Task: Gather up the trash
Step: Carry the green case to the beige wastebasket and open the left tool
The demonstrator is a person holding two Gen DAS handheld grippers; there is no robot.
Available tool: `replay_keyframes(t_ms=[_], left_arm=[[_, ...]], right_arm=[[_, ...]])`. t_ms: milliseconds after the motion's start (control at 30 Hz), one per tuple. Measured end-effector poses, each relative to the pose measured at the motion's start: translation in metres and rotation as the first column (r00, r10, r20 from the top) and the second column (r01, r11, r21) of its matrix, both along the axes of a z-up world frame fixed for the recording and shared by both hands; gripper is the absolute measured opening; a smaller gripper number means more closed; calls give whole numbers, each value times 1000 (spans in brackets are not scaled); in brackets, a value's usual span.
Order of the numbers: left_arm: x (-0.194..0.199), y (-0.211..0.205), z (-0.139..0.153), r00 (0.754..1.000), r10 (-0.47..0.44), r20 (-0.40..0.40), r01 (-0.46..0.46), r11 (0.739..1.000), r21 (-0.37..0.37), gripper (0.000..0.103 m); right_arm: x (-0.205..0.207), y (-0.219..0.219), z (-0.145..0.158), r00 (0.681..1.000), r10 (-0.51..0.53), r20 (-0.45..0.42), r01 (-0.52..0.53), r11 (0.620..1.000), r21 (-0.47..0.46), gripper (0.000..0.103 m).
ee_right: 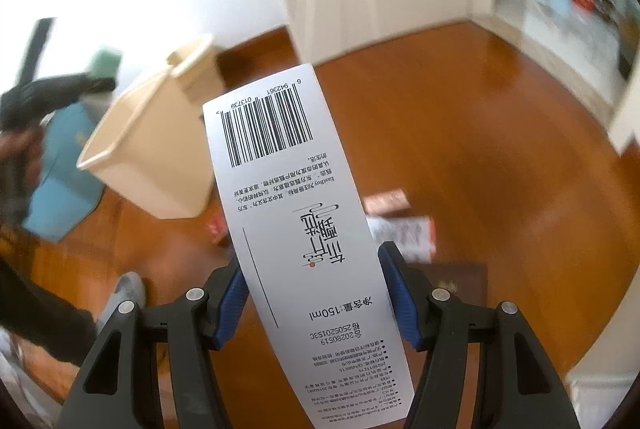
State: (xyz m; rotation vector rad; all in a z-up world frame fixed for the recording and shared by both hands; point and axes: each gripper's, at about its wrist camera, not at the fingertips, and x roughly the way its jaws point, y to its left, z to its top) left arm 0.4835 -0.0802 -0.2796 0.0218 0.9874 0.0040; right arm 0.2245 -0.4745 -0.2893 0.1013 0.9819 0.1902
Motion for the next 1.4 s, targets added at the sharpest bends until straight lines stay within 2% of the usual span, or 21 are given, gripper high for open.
replay_keyframes(t_ms=[100, 167, 267, 333, 400, 500, 567, 633, 700, 800, 833, 933, 1000, 1067, 1100, 1133, 1233, 1300, 1367, 1400], left_arm=[[29, 42, -37, 992, 74, -106, -75, 997, -5, 24], [38, 52, -63, 982, 104, -160, -106, 994, 0, 24], [41, 68, -101, 959, 110, -260, -130, 990, -62, 24], [52, 64, -115, 935, 108, -337, -145, 985, -88, 24], [55, 66, -122, 923, 116, -366, -163, 981, -100, 25], [60, 77, -128, 902, 138, -408, -195, 976, -101, 36], [64, 87, -119, 898, 156, -411, -214, 972, -99, 36], [69, 100, -97, 901, 177, -397, -230, 969, -91, 36], [75, 119, -47, 924, 203, -323, -241, 967, -81, 36], [71, 140, 15, 933, 248, -260, -278, 956, -88, 36], [63, 151, 44, 932, 280, -232, -311, 945, -107, 36], [10, 164, 79, 937, 303, -172, -331, 927, -174, 36], [-2, 169, 91, 935, 327, -137, -351, 908, -230, 37], [-1, 173, 88, 926, 353, -134, -377, 888, -262, 37], [-3, 179, 95, 923, 358, -140, -383, 883, -270, 37], [2, 183, 90, 922, 358, -145, -385, 879, -282, 37], [-1, 185, 99, 923, 357, -146, -385, 880, -279, 37], [0, 185, 103, 926, 346, -148, -375, 884, -280, 37], [-1, 181, 111, 936, 330, -123, -351, 905, -241, 37], [-4, 179, 117, 940, 321, -115, -340, 910, -235, 37]], right_arm=[[14, 30, 20, 998, 67, -10, -67, 998, -15, 65], [22, 48, 30, 994, 109, -32, -110, 994, -18, 65], [38, 72, 44, 983, 173, -53, -175, 984, -37, 65], [52, 86, 49, 979, 196, -64, -199, 979, -48, 65], [69, 98, 52, 978, 194, -75, -197, 979, -43, 65], [87, 108, 52, 979, 177, -100, -180, 983, -28, 65], [100, 122, 55, 979, 168, -116, -170, 985, -9, 65], [117, 142, 60, 977, 176, -123, -177, 984, 1, 65], [134, 170, 69, 974, 198, -110, -197, 980, 19, 65], [168, 222, 74, 968, 233, -97, -226, 971, 76, 65], [180, 240, 71, 967, 234, -99, -224, 969, 103, 65], [215, 290, 51, 967, 228, -114, -206, 963, 175, 65], [236, 317, 36, 970, 207, -131, -178, 963, 205, 65], [254, 333, 23, 974, 180, -135, -143, 959, 245, 65], [264, 344, 18, 976, 170, -137, -130, 956, 263, 61], [274, 353, 12, 976, 159, -149, -113, 954, 276, 58], [292, 367, -12, 977, 115, -181, -58, 956, 289, 59], [298, 371, -30, 961, 100, -257, -31, 965, 259, 59], [299, 372, -40, 938, 109, -329, -22, 966, 256, 70], [299, 370, -43, 930, 103, -353, -9, 966, 257, 81]])
